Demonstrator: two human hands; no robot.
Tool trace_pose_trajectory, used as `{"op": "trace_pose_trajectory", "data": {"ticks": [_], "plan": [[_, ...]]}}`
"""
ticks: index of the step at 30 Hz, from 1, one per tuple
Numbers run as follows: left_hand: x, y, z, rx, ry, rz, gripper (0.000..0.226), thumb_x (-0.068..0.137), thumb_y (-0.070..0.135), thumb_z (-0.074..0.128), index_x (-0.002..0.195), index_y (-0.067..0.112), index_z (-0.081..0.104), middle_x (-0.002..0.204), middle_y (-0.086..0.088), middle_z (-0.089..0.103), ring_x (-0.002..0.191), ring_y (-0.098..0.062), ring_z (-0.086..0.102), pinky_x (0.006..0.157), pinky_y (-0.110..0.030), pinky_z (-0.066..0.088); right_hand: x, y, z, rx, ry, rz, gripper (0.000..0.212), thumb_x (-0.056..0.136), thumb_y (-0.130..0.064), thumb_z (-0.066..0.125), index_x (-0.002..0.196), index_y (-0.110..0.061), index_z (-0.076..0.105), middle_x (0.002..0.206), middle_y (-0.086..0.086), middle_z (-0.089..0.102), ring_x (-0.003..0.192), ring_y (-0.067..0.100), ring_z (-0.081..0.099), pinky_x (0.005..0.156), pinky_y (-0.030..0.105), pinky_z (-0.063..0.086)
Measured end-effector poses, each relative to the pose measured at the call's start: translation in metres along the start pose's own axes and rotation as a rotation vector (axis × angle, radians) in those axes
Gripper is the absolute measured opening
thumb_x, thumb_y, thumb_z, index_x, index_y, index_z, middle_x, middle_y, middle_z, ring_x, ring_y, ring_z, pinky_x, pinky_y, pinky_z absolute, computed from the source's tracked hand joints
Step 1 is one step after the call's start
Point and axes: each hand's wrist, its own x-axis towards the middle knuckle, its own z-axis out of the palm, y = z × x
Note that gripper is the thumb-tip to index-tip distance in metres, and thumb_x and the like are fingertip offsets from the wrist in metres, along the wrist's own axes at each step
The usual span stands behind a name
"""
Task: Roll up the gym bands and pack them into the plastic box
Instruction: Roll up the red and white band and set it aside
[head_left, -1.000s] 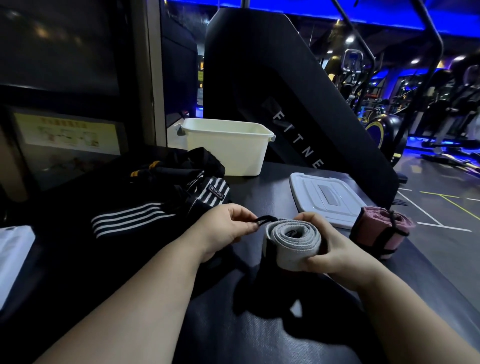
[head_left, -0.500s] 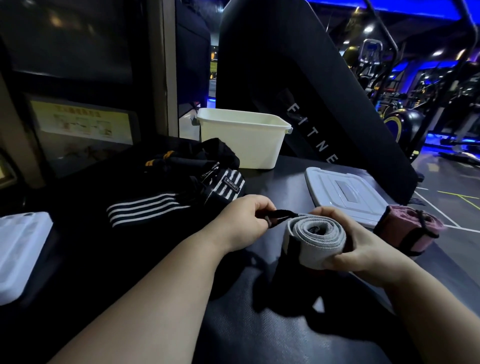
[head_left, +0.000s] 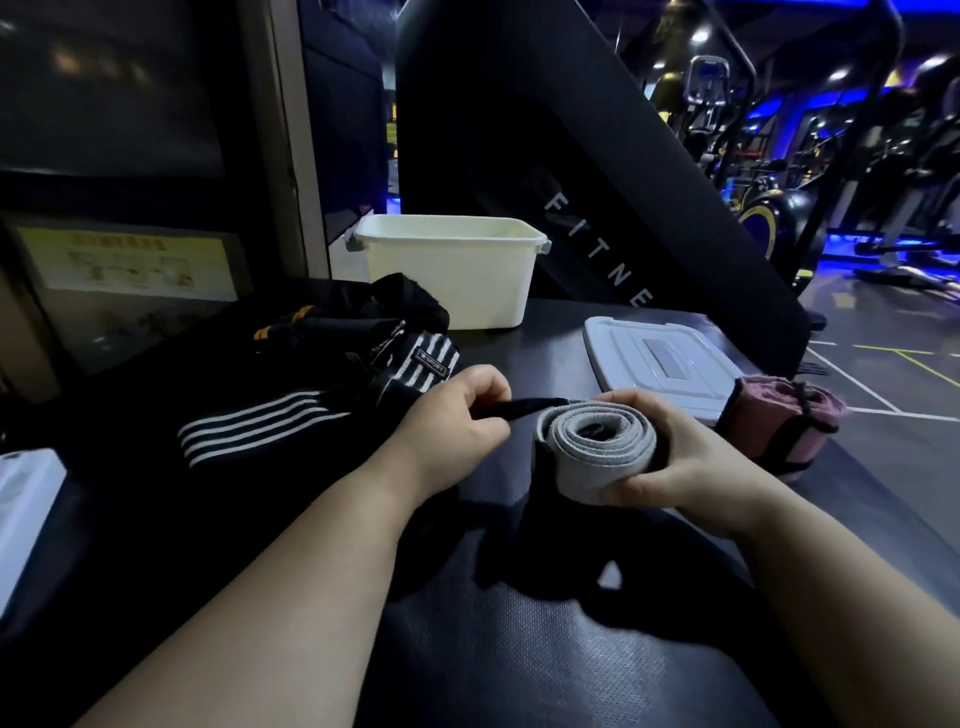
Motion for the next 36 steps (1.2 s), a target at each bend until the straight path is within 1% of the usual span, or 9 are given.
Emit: {"op": "trace_pose_trajectory", "data": {"ticks": [4, 6, 9, 13, 20, 25, 30, 33, 36], "plan": [[-0.003, 0.007, 0.001, -0.271, -0.126, -0.062, 0.025, 0.086, -0.003, 0.061, 0.076, 0.020, 0.058, 0.066, 0.013, 0.054, 0.058, 0.002, 0.047, 0.058, -0.012, 0.037, -0.002, -0.001, 0.001, 0.000, 0.035, 0.013, 0.079, 0.046, -0.020, 0.087, 0.118, -0.010, 0.057, 0.108, 0.004, 0.071, 0.101, 0.014, 0.065, 0.084, 0.024, 0.051], [-0.003, 0.009, 0.001, -0.336, -0.149, -0.095, 0.020, 0.090, 0.002, 0.061, 0.079, 0.019, 0.060, 0.065, 0.017, 0.056, 0.058, 0.005, 0.047, 0.055, -0.010, 0.036, -0.002, -0.001, 0.001, -0.007, 0.049, 0.016, 0.079, 0.046, -0.020, 0.087, 0.118, -0.010, 0.057, 0.110, 0.006, 0.071, 0.102, 0.014, 0.065, 0.085, 0.024, 0.051], [-0.003, 0.009, 0.001, -0.356, -0.167, -0.097, 0.019, 0.093, 0.009, 0.060, 0.077, 0.020, 0.058, 0.063, 0.017, 0.053, 0.059, 0.002, 0.043, 0.055, -0.013, 0.035, -0.001, 0.000, 0.002, -0.014, 0.071, 0.021, 0.079, 0.045, -0.021, 0.088, 0.117, -0.010, 0.058, 0.108, 0.007, 0.071, 0.100, 0.014, 0.065, 0.084, 0.024, 0.051], [-0.007, 0.014, 0.004, -0.403, -0.225, -0.022, 0.021, 0.093, 0.002, 0.056, 0.077, 0.015, 0.053, 0.065, 0.014, 0.052, 0.059, 0.006, 0.047, 0.060, -0.008, 0.038, -0.001, -0.003, 0.004, -0.054, 0.122, 0.019, 0.078, 0.041, -0.025, 0.089, 0.110, -0.009, 0.058, 0.101, 0.003, 0.073, 0.093, 0.011, 0.066, 0.077, 0.021, 0.051], [-0.007, 0.017, 0.004, -0.423, -0.209, 0.001, 0.020, 0.094, 0.003, 0.056, 0.079, 0.015, 0.052, 0.063, 0.017, 0.049, 0.055, 0.005, 0.043, 0.052, -0.007, 0.035, -0.001, -0.004, 0.013, -0.132, 0.274, 0.009, 0.073, 0.034, -0.035, 0.090, 0.097, -0.017, 0.058, 0.089, -0.004, 0.073, 0.083, 0.005, 0.066, 0.074, 0.023, 0.051], [-0.006, 0.014, 0.007, -0.376, -0.255, -0.035, 0.016, 0.094, 0.006, 0.058, 0.081, 0.015, 0.056, 0.066, 0.015, 0.051, 0.058, 0.006, 0.045, 0.056, -0.007, 0.037, 0.002, -0.004, 0.017, -0.211, 0.441, 0.040, 0.062, 0.046, -0.012, 0.097, 0.093, -0.017, 0.057, 0.082, -0.006, 0.071, 0.073, 0.000, 0.063, 0.066, 0.012, 0.048], [-0.009, 0.014, 0.016, -0.389, -0.317, -0.058, 0.010, 0.093, 0.007, 0.059, 0.089, 0.015, 0.061, 0.066, 0.014, 0.056, 0.058, 0.005, 0.049, 0.059, -0.007, 0.039, 0.005, -0.008, 0.031, -0.297, 0.586, 0.074, 0.064, 0.046, -0.029, 0.097, 0.091, -0.023, 0.052, 0.082, -0.009, 0.067, 0.068, -0.007, 0.060, 0.060, 0.010, 0.045], [-0.009, 0.014, 0.018, -0.360, -0.273, -0.075, 0.006, 0.095, 0.012, 0.057, 0.096, 0.017, 0.060, 0.077, 0.005, 0.054, 0.057, 0.007, 0.047, 0.057, -0.007, 0.038, 0.008, -0.006, 0.029, -0.341, 0.542, 0.113, 0.074, 0.045, -0.042, 0.096, 0.095, -0.028, 0.043, 0.091, -0.010, 0.064, 0.084, 0.002, 0.062, 0.074, 0.021, 0.049], [-0.005, 0.008, 0.020, -0.345, -0.223, -0.113, 0.005, 0.096, 0.019, 0.057, 0.098, 0.023, 0.060, 0.088, 0.000, 0.054, 0.068, 0.000, 0.050, 0.064, -0.012, 0.041, 0.006, -0.006, 0.020, -0.242, 0.309, 0.076, 0.077, 0.049, -0.040, 0.092, 0.111, -0.030, 0.047, 0.106, -0.009, 0.066, 0.103, 0.007, 0.063, 0.087, 0.020, 0.048]]}}
